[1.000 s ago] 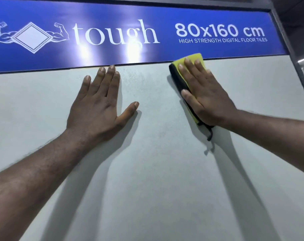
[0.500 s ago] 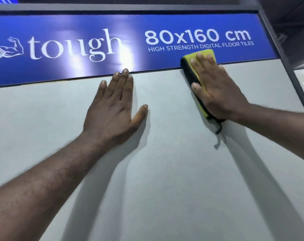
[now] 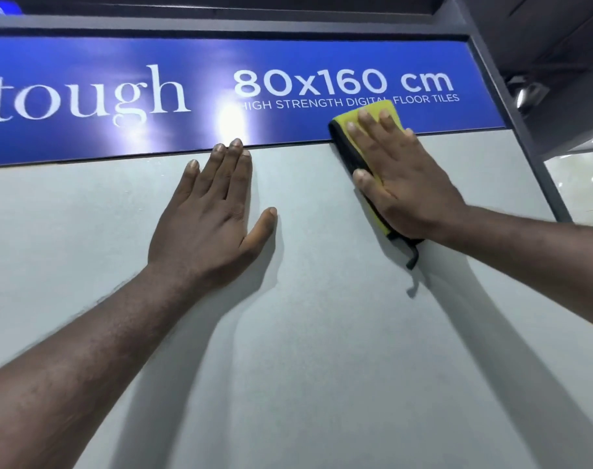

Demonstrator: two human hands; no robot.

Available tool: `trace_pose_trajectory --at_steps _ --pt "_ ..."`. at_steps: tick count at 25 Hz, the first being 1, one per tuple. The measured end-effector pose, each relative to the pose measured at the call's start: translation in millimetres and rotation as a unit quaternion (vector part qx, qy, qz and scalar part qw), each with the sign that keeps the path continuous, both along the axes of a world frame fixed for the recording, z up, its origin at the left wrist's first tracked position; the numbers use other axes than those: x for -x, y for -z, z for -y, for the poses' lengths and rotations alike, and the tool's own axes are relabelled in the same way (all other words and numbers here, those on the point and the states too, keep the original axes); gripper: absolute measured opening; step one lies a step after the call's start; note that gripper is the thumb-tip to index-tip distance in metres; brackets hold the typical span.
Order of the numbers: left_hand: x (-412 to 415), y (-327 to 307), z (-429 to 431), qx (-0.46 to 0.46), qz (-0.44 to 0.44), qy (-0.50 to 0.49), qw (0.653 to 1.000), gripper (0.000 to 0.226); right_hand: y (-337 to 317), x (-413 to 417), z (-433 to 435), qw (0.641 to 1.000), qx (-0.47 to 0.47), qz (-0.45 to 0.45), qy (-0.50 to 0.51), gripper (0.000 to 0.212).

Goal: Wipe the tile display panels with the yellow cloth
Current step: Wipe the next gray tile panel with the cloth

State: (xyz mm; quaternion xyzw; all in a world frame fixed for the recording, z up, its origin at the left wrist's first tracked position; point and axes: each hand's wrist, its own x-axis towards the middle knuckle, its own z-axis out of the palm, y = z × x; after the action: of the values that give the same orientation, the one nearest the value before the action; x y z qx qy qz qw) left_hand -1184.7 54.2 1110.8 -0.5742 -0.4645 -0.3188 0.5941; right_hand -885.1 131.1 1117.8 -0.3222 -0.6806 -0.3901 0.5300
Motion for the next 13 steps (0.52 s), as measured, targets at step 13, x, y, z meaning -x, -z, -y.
trace_pose_trajectory --at_steps 13 --pt "0.9 5.4 -4.0 -0.015 -0.04 -0.006 0.999 0.089 35.9 -51.4 -18.4 0.999 -0.027 0.015 0.01 0.065"
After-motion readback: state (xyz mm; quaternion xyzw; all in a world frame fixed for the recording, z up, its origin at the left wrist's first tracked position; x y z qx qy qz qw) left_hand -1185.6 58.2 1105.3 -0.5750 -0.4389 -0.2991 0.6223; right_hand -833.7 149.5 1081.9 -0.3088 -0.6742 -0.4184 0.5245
